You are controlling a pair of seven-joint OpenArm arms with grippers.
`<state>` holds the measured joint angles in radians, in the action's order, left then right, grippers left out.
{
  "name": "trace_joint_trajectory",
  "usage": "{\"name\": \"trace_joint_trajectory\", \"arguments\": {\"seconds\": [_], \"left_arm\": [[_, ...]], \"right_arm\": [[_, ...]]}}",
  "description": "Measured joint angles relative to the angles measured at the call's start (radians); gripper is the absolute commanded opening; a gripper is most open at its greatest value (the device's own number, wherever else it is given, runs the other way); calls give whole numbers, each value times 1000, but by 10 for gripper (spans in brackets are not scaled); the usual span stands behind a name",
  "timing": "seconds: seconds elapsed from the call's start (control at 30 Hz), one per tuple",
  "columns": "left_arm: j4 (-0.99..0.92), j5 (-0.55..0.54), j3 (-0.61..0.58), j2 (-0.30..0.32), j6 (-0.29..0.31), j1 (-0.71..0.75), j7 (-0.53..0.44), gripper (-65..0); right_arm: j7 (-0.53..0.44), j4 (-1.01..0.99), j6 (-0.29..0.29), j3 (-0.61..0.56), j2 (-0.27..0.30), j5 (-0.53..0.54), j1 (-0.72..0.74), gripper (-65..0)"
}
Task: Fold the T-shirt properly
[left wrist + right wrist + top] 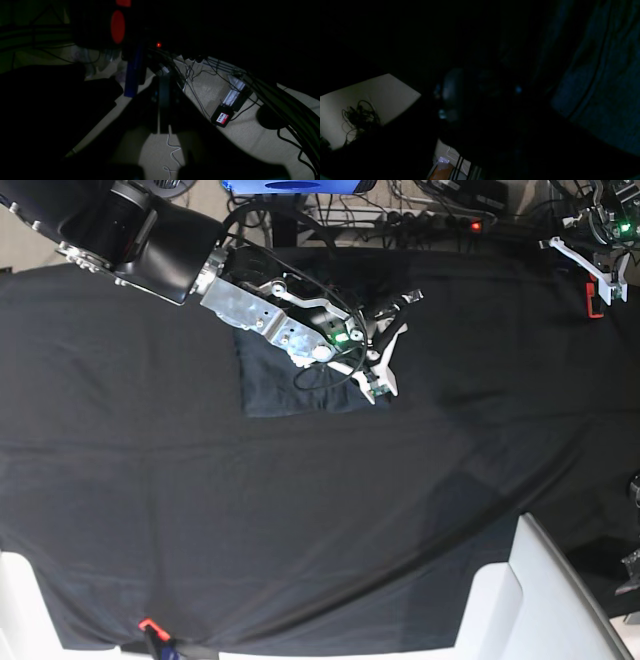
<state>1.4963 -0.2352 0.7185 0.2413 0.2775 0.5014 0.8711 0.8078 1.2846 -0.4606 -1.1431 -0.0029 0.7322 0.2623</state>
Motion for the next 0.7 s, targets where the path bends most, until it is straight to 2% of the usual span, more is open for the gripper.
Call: {"name": "trace_joint_trajectory", "arguments": {"seconds": [0.1, 0.23, 0.4, 0.6, 0.7], "left_arm": [[0, 0, 0, 0, 0, 0, 0, -650], [0, 0, 0, 0, 0, 0, 0, -650], [0, 0, 0, 0, 0, 0, 0, -650], [0, 0, 0, 0, 0, 0, 0, -650], [0, 0, 0, 0, 0, 0, 0, -650]], "right_arm": [[0, 0, 0, 0, 0, 0, 0, -554], [1, 3, 0, 0, 0, 0, 0, -561], [4, 4, 0, 0, 0, 0, 0, -636], [8, 90, -2, 0, 5, 0, -3, -647], [58, 119, 4, 0, 0, 0, -2, -647]]}}
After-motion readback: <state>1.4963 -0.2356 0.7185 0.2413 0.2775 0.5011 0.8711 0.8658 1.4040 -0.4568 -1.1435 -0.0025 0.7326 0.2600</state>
